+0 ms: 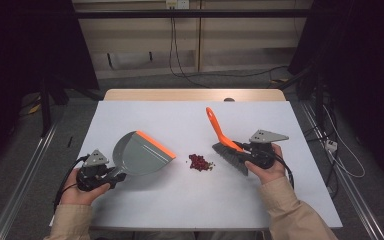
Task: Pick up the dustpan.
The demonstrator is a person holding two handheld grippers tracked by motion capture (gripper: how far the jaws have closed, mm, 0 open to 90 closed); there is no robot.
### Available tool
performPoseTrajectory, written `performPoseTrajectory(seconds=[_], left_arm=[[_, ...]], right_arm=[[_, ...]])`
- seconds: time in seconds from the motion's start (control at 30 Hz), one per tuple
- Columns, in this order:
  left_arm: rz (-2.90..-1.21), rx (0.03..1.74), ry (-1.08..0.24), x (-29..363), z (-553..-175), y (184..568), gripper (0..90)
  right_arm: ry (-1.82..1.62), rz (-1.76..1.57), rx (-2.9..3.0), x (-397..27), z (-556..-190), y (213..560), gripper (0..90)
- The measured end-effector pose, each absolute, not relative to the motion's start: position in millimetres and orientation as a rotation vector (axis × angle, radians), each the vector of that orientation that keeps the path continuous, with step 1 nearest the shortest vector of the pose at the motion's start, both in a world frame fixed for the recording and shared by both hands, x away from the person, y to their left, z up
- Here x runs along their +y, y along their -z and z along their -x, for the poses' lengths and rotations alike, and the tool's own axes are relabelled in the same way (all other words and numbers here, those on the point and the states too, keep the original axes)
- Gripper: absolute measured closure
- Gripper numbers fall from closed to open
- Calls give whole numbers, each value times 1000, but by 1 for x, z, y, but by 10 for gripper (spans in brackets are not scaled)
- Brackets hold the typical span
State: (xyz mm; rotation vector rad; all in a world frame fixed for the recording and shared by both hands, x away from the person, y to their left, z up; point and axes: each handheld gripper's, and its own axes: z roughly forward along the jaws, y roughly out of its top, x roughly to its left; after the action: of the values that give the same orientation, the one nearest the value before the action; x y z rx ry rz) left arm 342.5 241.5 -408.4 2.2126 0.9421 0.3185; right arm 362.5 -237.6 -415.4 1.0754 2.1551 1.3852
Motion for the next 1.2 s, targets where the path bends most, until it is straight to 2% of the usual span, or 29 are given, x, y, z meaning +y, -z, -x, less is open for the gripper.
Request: performPoseTrajectory(seconds=[0.7, 1.2], left_arm=[[-2336, 723, -201, 210, -329, 417, 635], [-2383, 644, -146, 191, -330, 421, 634]], right_arm=[[-1281, -1110, 2059, -211, -376, 418, 711], [-1199, -1093, 2085, -186, -391, 432, 711]])
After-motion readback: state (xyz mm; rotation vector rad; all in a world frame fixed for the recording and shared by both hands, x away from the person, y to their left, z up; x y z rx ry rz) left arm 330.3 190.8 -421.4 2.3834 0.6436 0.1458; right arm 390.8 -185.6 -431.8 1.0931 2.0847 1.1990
